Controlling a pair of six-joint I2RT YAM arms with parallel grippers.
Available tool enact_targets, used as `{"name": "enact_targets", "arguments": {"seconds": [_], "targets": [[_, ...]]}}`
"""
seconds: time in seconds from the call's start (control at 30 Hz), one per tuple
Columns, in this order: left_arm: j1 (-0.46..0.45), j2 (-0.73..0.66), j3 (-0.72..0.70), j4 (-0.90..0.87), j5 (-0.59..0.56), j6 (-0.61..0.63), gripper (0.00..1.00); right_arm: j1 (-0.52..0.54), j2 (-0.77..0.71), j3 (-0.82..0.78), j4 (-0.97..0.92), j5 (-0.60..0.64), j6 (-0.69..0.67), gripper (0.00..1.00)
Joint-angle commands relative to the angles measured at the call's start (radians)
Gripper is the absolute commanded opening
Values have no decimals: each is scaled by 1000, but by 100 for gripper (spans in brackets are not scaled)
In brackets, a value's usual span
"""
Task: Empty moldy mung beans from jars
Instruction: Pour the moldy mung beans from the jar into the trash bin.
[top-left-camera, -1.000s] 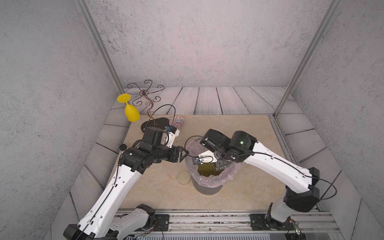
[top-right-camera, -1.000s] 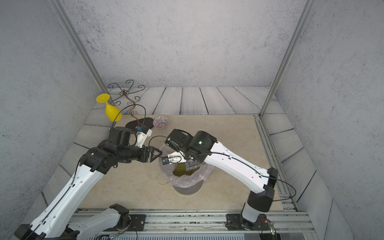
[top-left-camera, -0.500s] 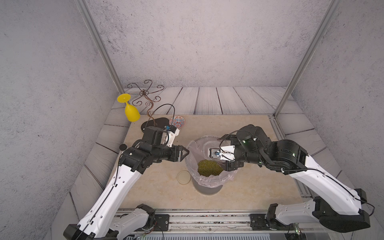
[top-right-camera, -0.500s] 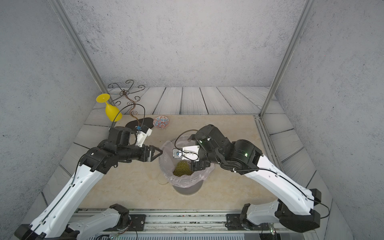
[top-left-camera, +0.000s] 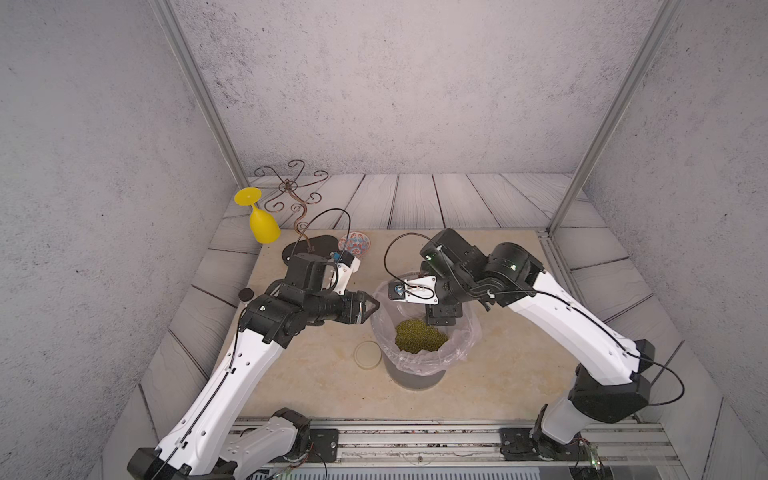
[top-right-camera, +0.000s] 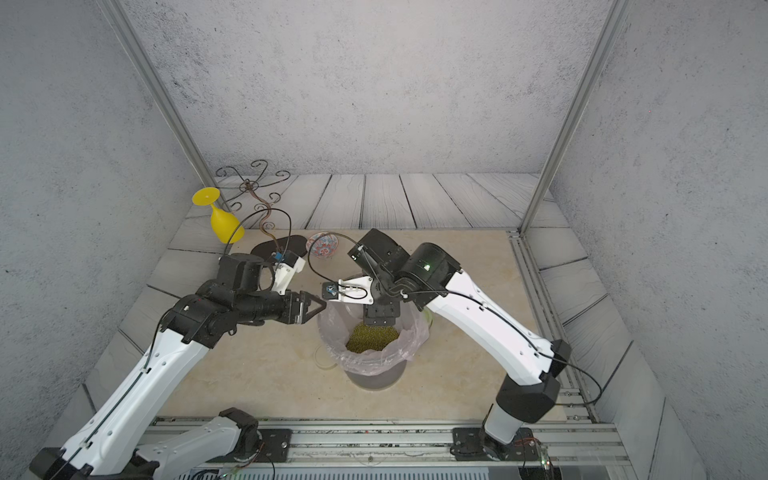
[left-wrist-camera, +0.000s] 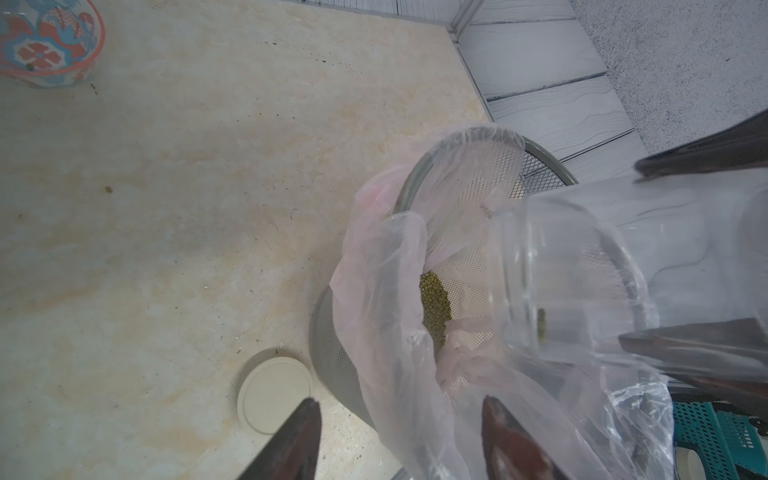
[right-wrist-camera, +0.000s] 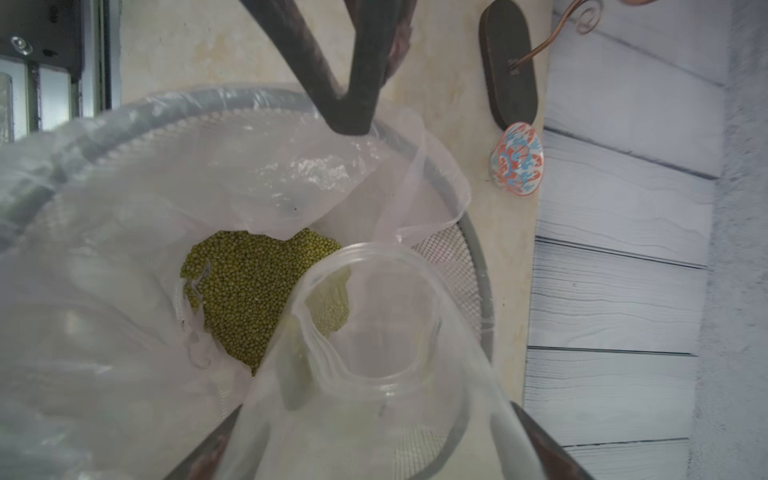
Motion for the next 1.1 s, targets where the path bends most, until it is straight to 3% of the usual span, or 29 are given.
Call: {"name": "enact_targets", "arguments": {"seconds": [0.0, 0.13, 0.43, 0.63, 0.87, 1.07], "targets": [[-3, -10, -9, -9, 10, 26, 63, -50, 76, 108, -129, -74, 20, 79], [-3, -11, -11, -5, 27, 26, 64, -95, 168, 213, -211, -120, 62, 80], [-3, 3, -34, 14, 43, 29, 64, -114, 202, 129, -232, -150, 139, 83], [-3, 5, -46, 19, 48, 30, 64, -158, 223, 110, -201, -341, 222, 81], [-3, 8, -61, 15, 38, 39, 64, -184, 245, 85, -223, -458, 295, 80], [-3, 3, -61, 9, 33, 38, 64, -265, 216, 9, -205, -665, 392, 75]]}}
